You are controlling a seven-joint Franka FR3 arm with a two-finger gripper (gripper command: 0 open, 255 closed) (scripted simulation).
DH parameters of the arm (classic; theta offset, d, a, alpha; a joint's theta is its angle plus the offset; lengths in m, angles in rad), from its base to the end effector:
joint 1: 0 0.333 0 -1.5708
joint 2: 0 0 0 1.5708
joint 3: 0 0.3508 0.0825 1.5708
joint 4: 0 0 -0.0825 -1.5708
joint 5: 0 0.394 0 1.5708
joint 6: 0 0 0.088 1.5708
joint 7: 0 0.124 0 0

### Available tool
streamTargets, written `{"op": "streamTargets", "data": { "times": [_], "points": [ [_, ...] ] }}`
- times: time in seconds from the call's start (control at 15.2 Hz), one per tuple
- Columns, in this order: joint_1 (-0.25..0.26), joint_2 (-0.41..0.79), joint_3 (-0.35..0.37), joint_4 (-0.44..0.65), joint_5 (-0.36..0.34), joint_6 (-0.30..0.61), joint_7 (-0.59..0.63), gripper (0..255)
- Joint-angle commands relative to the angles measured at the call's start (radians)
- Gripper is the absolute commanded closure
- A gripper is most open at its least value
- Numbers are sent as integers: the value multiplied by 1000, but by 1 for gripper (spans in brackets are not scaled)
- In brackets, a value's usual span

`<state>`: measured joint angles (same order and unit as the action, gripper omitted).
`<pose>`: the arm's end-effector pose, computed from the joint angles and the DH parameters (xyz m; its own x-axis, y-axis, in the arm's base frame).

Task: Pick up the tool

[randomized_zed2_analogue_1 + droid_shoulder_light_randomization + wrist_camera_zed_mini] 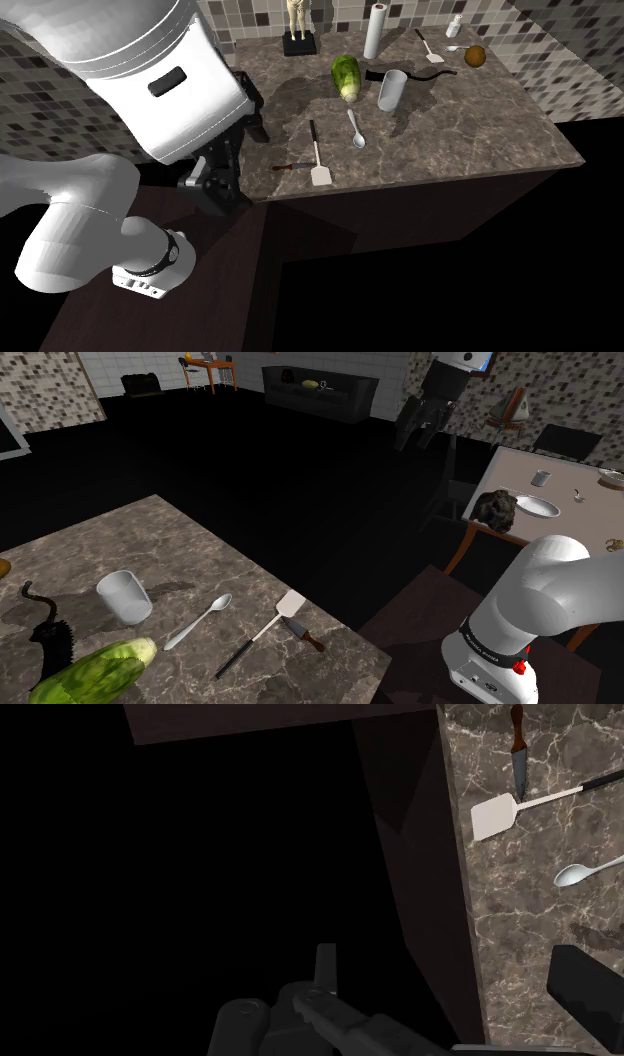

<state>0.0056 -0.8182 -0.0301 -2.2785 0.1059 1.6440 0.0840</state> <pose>0.2921 0.0010 0.6534 0.9792 -0.1096 0.1705 -0.0857 -0.9862 -0.1417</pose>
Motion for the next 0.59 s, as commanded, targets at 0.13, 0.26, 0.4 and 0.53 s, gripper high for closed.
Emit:
{"op": "streamTargets", "data": {
  "times": [0.13,0.26,0.4,0.53],
  "points": [
    [8,-11,35,-57,14,42,28,0],
    [17,-18,70,-110,29,85,55,0],
    [28,-20,107,-159,45,129,83,0],
    [40,-17,144,-205,63,174,112,0]
  ]
}}
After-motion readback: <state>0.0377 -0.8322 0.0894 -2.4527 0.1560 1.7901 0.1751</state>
